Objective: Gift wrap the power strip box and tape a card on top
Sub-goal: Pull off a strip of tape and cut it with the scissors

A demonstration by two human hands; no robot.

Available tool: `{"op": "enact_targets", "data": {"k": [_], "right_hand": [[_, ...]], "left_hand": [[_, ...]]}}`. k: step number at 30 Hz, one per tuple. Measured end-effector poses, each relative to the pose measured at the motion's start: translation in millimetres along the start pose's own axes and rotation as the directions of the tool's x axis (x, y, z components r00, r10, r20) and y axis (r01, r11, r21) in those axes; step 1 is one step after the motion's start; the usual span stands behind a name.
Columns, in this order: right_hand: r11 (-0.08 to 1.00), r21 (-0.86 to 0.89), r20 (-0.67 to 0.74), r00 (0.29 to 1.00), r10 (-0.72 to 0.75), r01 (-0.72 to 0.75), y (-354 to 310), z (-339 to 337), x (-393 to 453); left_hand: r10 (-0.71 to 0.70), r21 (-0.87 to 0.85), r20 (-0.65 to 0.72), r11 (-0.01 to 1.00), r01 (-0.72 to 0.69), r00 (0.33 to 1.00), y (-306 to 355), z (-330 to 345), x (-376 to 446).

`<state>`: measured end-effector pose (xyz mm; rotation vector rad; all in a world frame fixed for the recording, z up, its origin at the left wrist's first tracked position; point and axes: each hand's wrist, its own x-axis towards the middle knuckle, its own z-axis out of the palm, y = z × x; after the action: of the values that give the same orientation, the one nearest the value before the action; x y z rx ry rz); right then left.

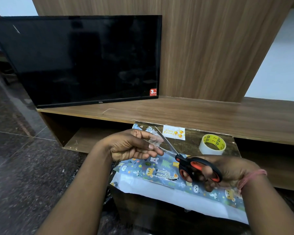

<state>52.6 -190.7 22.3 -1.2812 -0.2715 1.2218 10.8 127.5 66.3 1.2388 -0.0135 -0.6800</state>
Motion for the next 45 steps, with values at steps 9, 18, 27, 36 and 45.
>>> {"op": "enact_targets", "data": {"k": [9, 18, 27, 36, 45], "right_hand": [[0.96, -0.272, 0.145, 0.989, -0.027, 0.066, -15, 18, -8], [0.916, -0.398, 0.059, 0.998, -0.035, 0.056, -20, 24, -5], [0.895, -0.442, -0.127, 0.992, -0.005, -0.052, -19, 24, 0], [0.896, -0.439, -0.134, 0.991, 0.001, -0.06, -18, 17, -3], [0.889, -0.446, -0.147, 0.988, 0.043, -0.105, -21, 20, -6]], "left_hand": [[-0.023, 0.015, 0.023, 1.0, 0.022, 0.999, -3, 4, 4], [-0.032, 0.005, 0.051, 0.999, 0.032, 0.998, -4, 10, 8], [-0.003, 0.019, 0.014, 1.0, 0.003, 1.0, -6, 8, 8], [0.022, 0.003, -0.015, 1.0, -0.022, 1.0, -4, 3, 6], [0.008, 0.009, -0.001, 1.0, -0.008, 1.0, -4, 0, 4]]}}
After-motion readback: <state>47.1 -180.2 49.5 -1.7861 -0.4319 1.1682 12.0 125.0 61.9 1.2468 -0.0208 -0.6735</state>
